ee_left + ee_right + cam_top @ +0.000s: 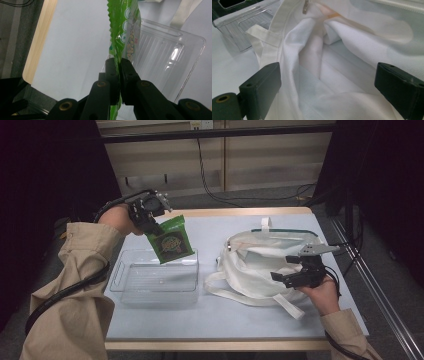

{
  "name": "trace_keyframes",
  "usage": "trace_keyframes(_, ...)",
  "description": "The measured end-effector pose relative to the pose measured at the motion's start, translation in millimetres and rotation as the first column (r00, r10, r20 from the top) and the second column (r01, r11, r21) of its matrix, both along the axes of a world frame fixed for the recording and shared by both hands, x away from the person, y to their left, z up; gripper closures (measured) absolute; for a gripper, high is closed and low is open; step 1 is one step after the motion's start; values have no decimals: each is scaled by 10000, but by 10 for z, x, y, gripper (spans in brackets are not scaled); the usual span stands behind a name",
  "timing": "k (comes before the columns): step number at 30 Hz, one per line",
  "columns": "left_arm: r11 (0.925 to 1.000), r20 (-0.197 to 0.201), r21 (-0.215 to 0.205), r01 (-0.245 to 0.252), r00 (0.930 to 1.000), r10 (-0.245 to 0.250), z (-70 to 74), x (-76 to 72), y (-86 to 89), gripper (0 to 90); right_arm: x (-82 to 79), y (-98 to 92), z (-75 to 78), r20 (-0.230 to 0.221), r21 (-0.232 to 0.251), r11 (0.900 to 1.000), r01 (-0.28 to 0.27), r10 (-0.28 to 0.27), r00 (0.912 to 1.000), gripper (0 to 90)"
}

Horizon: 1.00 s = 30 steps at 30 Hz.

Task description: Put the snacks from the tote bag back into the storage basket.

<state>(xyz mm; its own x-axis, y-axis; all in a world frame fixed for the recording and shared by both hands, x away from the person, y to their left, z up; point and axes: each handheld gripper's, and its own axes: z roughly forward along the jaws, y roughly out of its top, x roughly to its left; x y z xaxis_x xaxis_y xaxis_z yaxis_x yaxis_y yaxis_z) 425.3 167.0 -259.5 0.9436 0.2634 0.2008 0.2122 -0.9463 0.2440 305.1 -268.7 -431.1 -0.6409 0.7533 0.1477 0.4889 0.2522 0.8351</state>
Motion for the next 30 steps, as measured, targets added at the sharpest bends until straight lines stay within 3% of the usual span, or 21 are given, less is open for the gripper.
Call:
trace_keyframes(3, 9998, -138, 190, 55, 9999, -53, -63, 10, -3, 865, -1, 6, 4, 12, 3, 10000, -15, 15, 10000, 66)
trace_keyframes(6, 10000, -51, 28, -22, 10000, 22, -109, 8, -7, 865, -3, 7, 7, 35, 12, 10000, -5, 5, 10000, 66)
trace_keyframes(7, 9998, -256, 187, 59, 9997, -55, -107, 18, -15, 865, -3, 7, 7, 35, 12, 10000, -5, 5, 10000, 66)
trace_keyframes(10, 9999, -340, 84, 86, 9994, -83, -160, 28, -32, 865, -2, 7, 5, 26, 50, 10000, -21, 21, 10000, 66)
trace_keyframes(11, 10000, -213, -5, 9, 9998, -9, -184, 24, -40, 864, -2, 8, 4, 22, 45, 10000, -27, 27, 10000, 66)
trace_keyframes(15, 9993, -415, 292, 218, 9989, -205, -215, 58, -69, 863, -2, 6, 3, 18, 31, 10000, -19, 19, 10000, 66)
trace_keyframes(18, 9998, -501, 160, 72, 9987, -64, -264, 60, -93, 863, -2, 5, 4, 24, 45, 10000, -25, 25, 10000, 66)
trace_keyframes(20, 9999, -413, 111, 93, 9991, -88, -300, 67, -107, 863, -2, 7, 3, 25, 43, 10000, -37, 37, 10000, 66)
trace_keyframes(22, 9988, -542, 416, 272, 9982, -249, -308, 86, -122, 863, 1, 10, -1, 70, -5, 10000, -68, 68, 10000, 67)
trace_keyframes(23, 9996, -473, 207, 172, 9987, -162, -341, 86, -127, 863, 0, 18, 0, 32, 1, 10000, -93, 93, 10000, 67)
trace_keyframes(27, 9993, -599, 297, 226, 9980, -208, -397, 112, -151, 862, -3, 25, 1, 20, -4, 9999, -108, 108, 9999, 67)
trace_keyframes(30, 9992, -441, 298, 279, 9987, -266, -442, 122, -165, 861, -2, 27, 3, 28, -7, 9999, -114, 114, 9999, 67)
